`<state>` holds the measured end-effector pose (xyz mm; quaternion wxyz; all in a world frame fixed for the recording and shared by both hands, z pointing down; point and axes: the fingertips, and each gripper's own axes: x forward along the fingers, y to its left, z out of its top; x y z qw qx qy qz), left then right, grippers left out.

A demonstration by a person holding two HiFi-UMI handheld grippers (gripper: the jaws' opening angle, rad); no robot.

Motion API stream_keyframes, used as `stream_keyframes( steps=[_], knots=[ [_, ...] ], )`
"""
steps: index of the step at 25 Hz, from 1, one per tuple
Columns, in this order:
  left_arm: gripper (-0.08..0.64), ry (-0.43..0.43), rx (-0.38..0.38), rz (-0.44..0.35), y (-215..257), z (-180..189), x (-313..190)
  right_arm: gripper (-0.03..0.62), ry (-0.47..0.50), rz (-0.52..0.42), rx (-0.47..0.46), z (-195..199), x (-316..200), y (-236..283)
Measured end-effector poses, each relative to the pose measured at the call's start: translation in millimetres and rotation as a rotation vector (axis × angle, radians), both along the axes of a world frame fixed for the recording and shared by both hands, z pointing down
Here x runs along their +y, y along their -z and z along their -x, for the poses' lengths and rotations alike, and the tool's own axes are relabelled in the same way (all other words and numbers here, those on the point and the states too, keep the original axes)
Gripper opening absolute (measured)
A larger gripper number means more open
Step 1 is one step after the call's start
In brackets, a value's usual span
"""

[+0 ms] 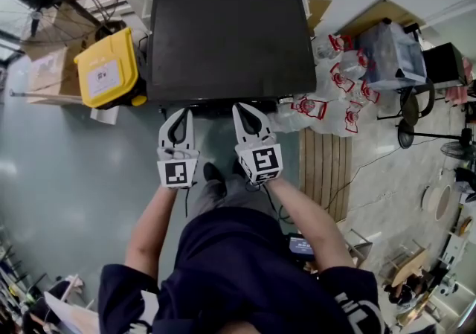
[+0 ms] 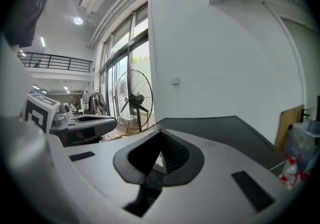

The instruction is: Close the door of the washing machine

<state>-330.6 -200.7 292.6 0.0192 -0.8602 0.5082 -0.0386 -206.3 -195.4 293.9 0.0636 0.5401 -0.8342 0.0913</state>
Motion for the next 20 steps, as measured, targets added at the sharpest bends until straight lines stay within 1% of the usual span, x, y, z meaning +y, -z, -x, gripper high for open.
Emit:
stream_keyframes(
  steps=[10,20],
  knots=[
    [0.023,0.008,-0.004,-0.001,-3.1,3.1,-0.9,0.018,0.009,0.0,0.028,0.1,-1.0,-0.3],
    [0.023,0.009,-0.023,-0.005,-6.0,2.6,1.7,0.018,0.019,0.009,0.035,1.1,2.3,-3.6]
  ],
)
